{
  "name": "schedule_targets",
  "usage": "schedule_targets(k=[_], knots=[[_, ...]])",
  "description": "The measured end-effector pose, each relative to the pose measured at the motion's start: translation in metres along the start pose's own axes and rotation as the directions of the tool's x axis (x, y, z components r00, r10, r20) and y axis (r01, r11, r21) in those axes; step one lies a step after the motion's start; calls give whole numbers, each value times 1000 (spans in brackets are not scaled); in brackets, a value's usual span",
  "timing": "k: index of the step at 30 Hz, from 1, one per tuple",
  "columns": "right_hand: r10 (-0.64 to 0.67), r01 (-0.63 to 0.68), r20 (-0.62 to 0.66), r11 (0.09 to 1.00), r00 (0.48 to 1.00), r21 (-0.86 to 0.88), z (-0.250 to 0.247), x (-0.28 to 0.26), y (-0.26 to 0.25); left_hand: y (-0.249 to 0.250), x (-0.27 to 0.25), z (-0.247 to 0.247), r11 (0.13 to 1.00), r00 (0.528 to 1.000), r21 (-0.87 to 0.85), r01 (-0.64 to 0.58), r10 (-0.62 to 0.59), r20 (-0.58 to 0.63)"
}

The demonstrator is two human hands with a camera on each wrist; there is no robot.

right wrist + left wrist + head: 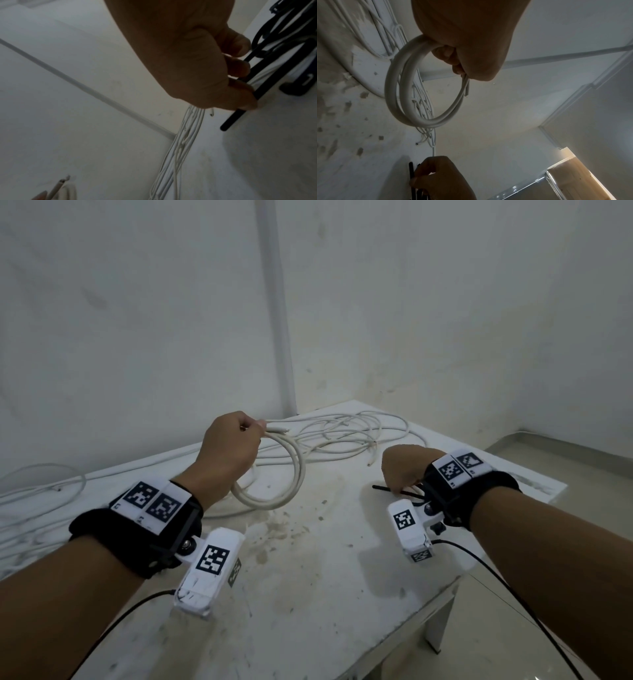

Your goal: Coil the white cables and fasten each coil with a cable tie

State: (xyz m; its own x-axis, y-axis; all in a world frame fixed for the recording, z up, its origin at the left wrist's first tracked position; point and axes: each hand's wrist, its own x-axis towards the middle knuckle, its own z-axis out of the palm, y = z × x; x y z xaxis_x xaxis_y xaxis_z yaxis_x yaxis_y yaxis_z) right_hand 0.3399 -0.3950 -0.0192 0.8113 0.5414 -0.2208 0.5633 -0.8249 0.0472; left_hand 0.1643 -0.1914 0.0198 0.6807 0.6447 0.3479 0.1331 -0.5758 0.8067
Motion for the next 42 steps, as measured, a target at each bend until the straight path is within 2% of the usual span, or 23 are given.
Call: schedule_targets(k=[5, 9, 12, 15, 18, 20, 22, 29, 42], knots=[[-109, 91, 65, 968, 992, 235, -5, 5, -18, -2, -1, 0, 1000, 1000, -18, 20, -20, 4], [-230, 262, -136, 913, 964, 312, -9, 8, -35, -2, -3, -4, 999, 1000, -26, 24, -24, 1], [-284, 317, -142, 885, 948, 342, -9, 11, -43, -4, -3, -8, 999, 999, -23, 31, -31, -12], [-258, 290, -137, 893, 957, 343, -5, 13, -44, -6, -2, -11, 999, 999, -27, 37, -37, -18], [-120, 168, -238, 966, 964, 194, -5, 13, -39, -8, -2, -13, 999, 999, -26, 37, -38, -16], [-23, 60, -219, 985, 975, 163, -4, 10, -34, -9, -2, -13, 999, 999, -21, 34, -35, -18], [19, 5, -170, 990, 985, 138, -3, 7, -31, -9, -2, -13, 999, 999, -20, 35, -36, -21], [40, -37, -74, 998, 996, 52, -1, -1, -27, -10, -1, -8, 998, 999, -44, 49, -49, -5], [-4, -3, -217, 1000, 976, -31, -2, -5, -11, -7, -3, -5, 997, 999, -62, 48, -47, 5]])
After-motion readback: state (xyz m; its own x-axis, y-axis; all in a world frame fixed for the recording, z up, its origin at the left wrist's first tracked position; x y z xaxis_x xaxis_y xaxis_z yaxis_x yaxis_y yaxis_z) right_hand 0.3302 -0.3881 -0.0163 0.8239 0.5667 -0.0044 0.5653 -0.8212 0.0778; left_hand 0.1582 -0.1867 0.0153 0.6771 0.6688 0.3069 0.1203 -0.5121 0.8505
